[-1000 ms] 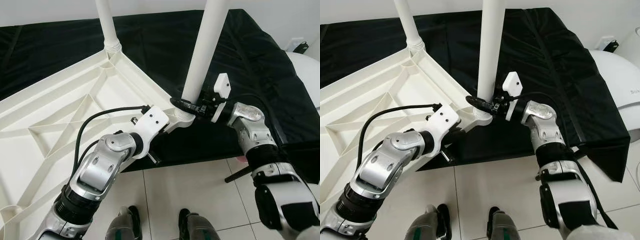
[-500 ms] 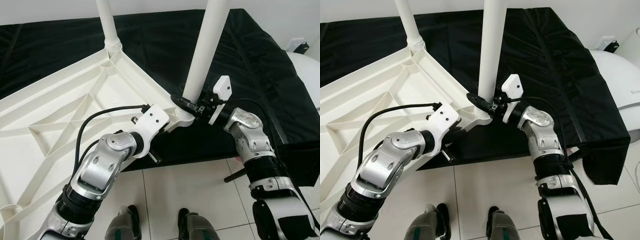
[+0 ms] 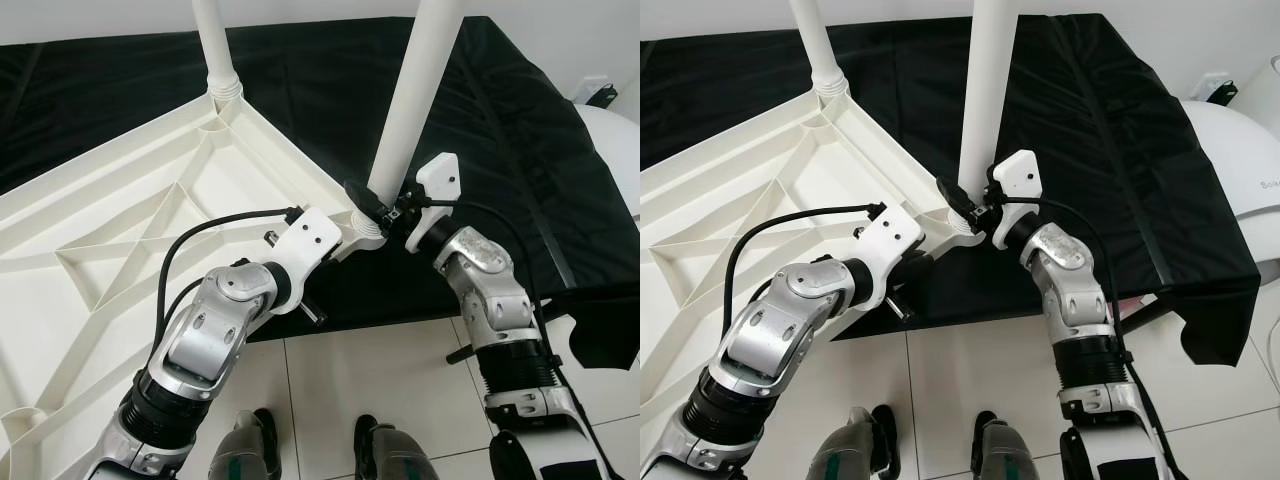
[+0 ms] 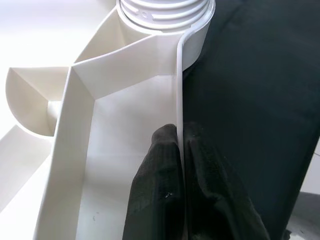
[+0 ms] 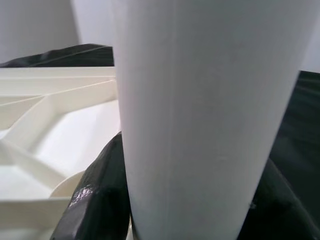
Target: Building children table
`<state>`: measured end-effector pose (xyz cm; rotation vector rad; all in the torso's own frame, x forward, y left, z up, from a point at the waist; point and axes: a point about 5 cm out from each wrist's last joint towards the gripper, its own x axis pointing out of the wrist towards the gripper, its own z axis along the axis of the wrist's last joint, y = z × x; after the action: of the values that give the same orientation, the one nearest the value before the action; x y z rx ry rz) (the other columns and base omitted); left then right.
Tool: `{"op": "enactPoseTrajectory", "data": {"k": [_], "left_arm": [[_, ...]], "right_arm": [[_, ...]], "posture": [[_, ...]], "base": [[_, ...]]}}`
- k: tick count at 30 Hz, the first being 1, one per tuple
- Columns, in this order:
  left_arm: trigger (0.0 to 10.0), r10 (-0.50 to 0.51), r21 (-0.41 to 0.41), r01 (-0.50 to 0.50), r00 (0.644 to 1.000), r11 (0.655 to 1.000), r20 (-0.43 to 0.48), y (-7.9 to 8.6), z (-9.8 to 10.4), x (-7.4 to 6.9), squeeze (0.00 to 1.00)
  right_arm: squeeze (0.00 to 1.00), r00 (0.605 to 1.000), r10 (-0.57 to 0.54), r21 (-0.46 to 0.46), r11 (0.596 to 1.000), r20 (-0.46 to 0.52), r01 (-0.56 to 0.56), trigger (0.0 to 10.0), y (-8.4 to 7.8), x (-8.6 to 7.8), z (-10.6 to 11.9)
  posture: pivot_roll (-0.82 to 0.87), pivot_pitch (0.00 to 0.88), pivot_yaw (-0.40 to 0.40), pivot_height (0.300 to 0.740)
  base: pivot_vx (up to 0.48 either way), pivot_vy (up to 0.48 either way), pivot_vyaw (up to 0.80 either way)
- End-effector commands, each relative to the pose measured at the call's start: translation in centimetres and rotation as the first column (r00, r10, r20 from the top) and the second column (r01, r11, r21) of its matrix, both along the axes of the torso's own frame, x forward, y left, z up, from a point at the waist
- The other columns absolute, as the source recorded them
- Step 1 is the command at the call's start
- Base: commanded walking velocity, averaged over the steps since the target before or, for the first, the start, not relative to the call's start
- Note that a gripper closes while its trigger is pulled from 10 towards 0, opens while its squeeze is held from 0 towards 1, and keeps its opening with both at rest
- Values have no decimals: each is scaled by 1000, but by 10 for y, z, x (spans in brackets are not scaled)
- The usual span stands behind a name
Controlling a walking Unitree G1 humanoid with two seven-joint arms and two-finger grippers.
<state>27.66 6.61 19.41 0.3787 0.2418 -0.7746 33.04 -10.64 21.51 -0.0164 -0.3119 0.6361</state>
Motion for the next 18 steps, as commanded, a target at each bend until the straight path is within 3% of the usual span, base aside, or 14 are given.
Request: {"op": "enactPoseTrajectory", "data": {"k": [1, 10, 18], "left_arm": [[10000, 183, -16, -182, 979, 983, 90, 4, 3, 8, 0], [10000, 254, -110, -242, 960, 964, 120, -1, 14, 11, 0], [10000, 274, -141, -256, 953, 956, 130, -3, 17, 13, 0]], "right_arm": [[0, 1000, 27, 81, 996, 16, -28, 10000, 13, -6, 7], [0, 991, -124, 144, 981, -39, 129, 10000, 23, -15, 7], [0, 978, -202, 167, 964, -58, 209, 10000, 28, -15, 8]], "posture": [[-111, 224, -16, 740], [-113, 237, -13, 740], [-113, 237, -14, 740]], "base": [[0, 0, 0], [0, 0, 0], [0, 0, 0]]}}
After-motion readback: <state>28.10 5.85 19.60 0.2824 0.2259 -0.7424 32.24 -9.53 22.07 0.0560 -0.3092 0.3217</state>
